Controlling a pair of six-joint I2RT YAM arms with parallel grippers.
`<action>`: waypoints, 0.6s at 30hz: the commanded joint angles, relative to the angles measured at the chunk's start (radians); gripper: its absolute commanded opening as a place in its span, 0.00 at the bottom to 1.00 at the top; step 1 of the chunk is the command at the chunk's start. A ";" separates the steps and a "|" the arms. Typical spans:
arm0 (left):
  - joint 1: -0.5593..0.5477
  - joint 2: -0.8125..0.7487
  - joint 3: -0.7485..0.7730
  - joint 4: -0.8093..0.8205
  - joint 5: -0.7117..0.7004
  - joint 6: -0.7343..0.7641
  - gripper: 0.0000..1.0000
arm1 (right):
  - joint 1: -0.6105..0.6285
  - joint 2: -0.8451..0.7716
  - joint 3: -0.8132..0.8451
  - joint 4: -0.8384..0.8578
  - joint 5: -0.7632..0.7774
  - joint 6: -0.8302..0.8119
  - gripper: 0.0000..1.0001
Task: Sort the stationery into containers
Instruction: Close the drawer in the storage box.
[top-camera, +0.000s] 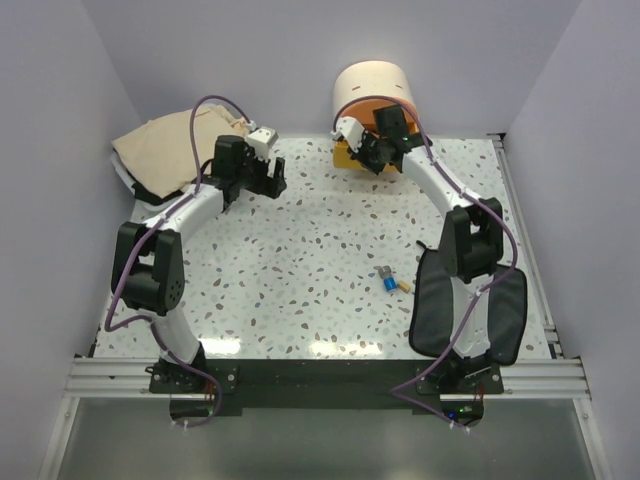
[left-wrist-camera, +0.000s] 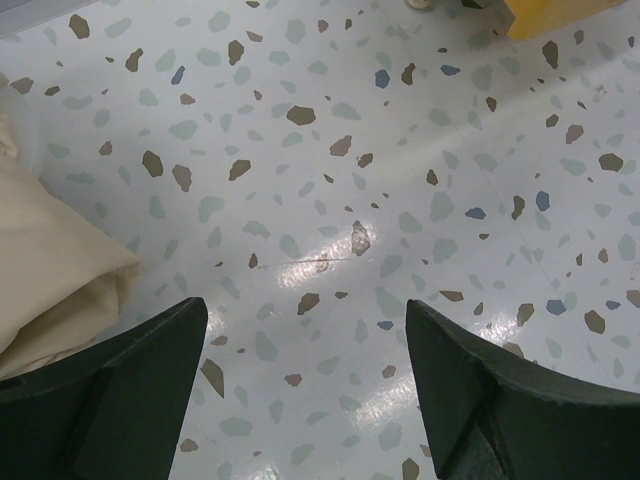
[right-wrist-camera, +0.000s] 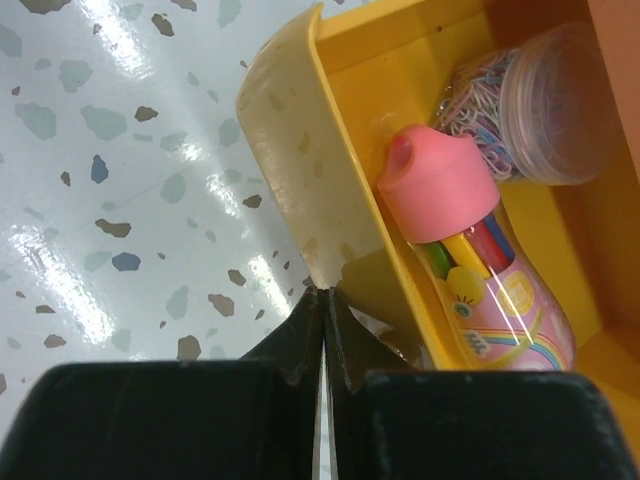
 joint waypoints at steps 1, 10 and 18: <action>-0.006 -0.010 0.037 0.032 -0.008 0.026 0.85 | -0.118 -0.160 -0.050 0.100 0.153 -0.055 0.00; -0.009 0.007 0.034 0.041 0.021 -0.002 0.85 | -0.145 -0.278 -0.159 0.019 0.080 -0.024 0.00; -0.015 0.003 0.025 0.044 0.021 -0.004 0.85 | -0.168 -0.281 -0.143 -0.059 0.012 -0.034 0.00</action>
